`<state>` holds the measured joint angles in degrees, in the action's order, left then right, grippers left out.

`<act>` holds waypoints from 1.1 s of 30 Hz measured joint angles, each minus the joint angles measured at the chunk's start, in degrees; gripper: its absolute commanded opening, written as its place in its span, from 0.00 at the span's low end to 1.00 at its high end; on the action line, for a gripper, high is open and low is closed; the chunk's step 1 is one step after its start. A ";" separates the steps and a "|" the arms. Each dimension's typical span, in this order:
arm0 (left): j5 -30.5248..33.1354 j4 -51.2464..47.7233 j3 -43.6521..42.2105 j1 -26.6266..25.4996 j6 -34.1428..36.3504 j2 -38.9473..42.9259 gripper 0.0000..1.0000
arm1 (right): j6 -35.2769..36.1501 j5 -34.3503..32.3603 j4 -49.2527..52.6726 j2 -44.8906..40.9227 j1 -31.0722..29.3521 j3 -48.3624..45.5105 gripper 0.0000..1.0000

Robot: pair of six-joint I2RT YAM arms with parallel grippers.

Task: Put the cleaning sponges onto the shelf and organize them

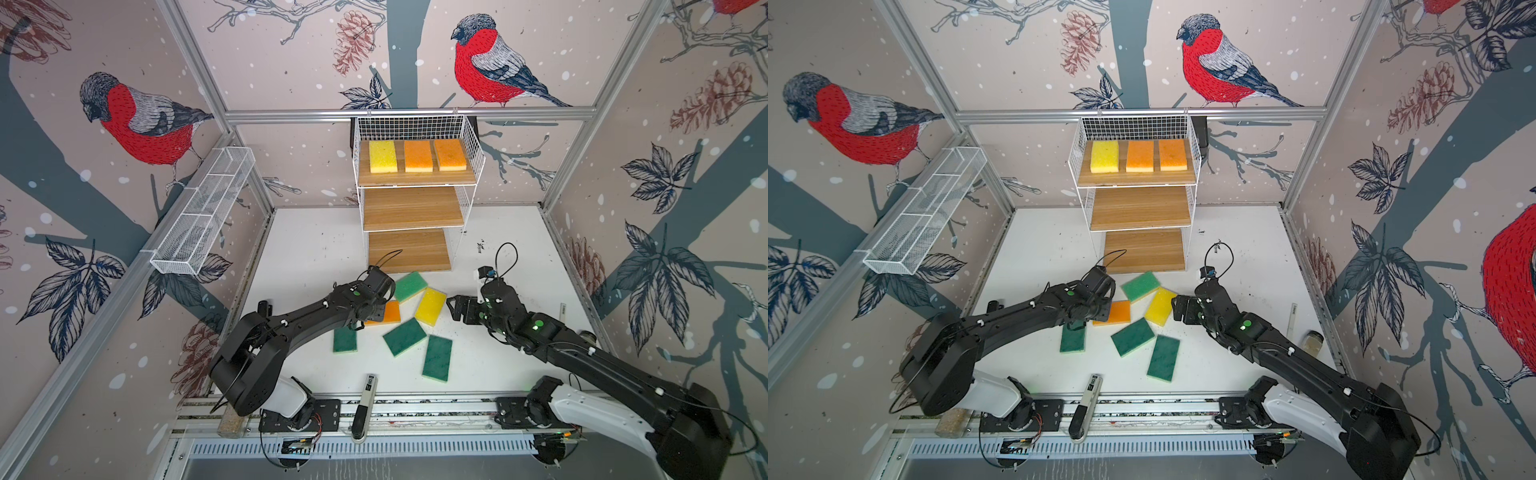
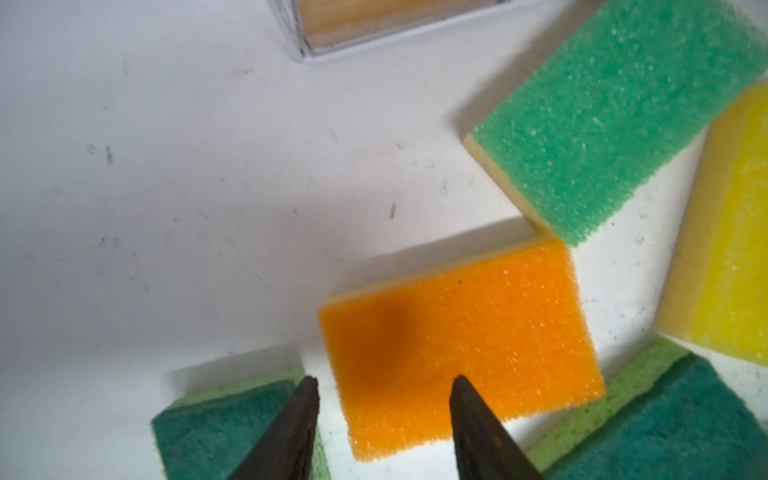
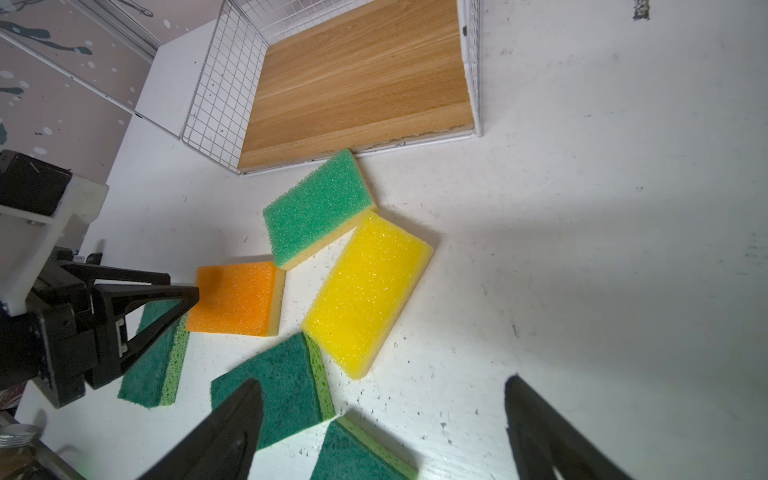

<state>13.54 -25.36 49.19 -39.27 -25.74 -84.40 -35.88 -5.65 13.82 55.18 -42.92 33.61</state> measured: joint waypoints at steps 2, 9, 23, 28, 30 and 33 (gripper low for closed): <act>-0.15 1.27 0.00 1.07 0.70 0.11 0.54 | -0.02 -0.04 0.00 -0.39 0.00 -0.02 0.91; -3.02 5.55 0.48 5.38 2.34 -1.46 0.52 | -0.04 -0.20 0.02 -0.35 0.00 -0.09 0.91; -9.05 10.93 -0.52 7.34 3.43 -5.77 0.49 | -0.07 -0.20 0.02 -0.15 0.00 -0.07 0.91; -10.58 10.58 -1.40 7.34 3.06 -5.29 0.49 | -0.07 -0.17 0.02 -0.11 0.02 -0.09 0.91; -10.75 10.10 -1.84 7.34 2.69 -4.57 0.49 | -0.07 -0.20 0.02 -0.09 0.00 -0.09 0.91; -12.04 9.40 -2.49 7.37 1.88 -3.63 0.49 | -0.15 -0.17 0.02 -0.04 0.00 -0.11 0.91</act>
<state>1.50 -15.97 46.70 -31.90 -23.86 -88.03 -36.03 -5.82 13.85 55.13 -42.92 33.50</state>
